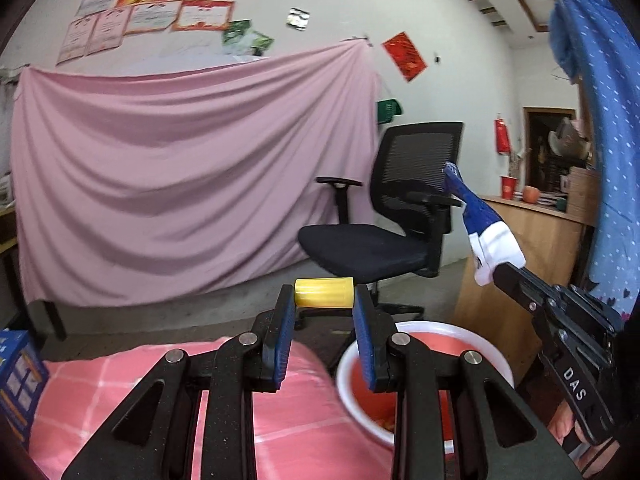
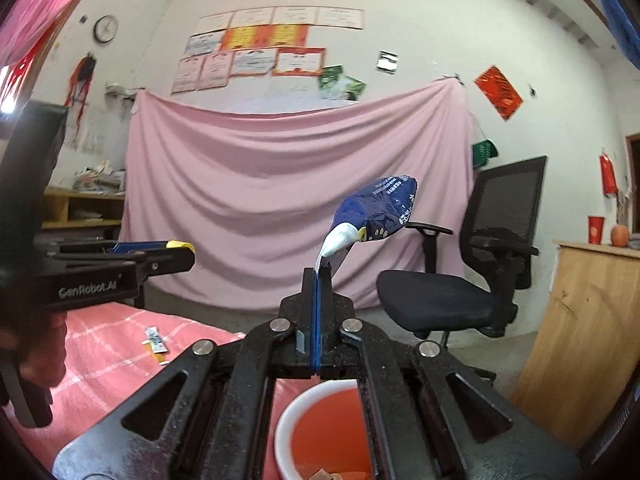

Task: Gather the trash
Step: 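Lift the yellow cylinder and blue tube toward the basin, then open both grippers over the basin to drop the cylinder and tube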

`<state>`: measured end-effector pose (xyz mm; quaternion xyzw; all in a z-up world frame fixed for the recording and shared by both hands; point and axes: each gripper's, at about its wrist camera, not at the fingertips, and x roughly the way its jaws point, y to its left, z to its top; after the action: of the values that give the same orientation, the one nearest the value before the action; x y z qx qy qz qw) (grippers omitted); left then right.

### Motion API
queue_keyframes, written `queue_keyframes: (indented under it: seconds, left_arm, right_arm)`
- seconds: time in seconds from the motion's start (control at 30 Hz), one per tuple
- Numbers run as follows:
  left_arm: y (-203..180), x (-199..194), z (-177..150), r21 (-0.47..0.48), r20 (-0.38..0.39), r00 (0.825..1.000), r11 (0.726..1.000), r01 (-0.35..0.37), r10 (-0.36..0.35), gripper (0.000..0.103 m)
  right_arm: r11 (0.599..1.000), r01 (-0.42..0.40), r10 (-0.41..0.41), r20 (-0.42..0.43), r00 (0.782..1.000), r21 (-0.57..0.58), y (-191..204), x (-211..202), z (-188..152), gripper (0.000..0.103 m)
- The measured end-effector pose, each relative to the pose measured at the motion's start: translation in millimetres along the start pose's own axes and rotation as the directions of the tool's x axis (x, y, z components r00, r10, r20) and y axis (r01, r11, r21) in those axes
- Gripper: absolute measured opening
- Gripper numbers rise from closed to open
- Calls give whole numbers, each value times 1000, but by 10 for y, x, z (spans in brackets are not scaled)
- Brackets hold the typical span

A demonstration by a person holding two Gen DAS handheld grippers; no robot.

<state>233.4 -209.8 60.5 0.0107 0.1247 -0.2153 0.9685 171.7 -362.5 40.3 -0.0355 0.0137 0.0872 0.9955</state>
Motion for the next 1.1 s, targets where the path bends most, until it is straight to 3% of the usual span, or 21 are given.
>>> queue_keyframes:
  seconds: [0.3, 0.53, 0.67, 0.87, 1.1]
  left_arm:
    - [-389, 214, -51, 12, -16, 995, 995, 101, -100, 25]
    - [-482, 553, -177, -44, -149, 975, 986, 159, -164, 25]
    - [-534, 758, -295, -55, -258, 950, 985, 166, -175, 25]
    - [-584, 1003, -468, -69, -399, 895, 980, 185, -197, 25]
    - [-551, 1151, -553, -110, -468, 858, 977, 181, -211, 25]
  right_arm:
    - [997, 72, -71, -38, 997, 22, -257, -154, -106, 20]
    - [992, 99, -87, -159, 984, 73, -459, -45, -276, 20]
    - [987, 116, -86, -244, 966, 112, -578, 56, -418, 20]
    - [975, 144, -71, -379, 923, 169, -682, 206, -627, 20]
    - [962, 160, -39, -465, 885, 223, -779, 295, -807, 20]
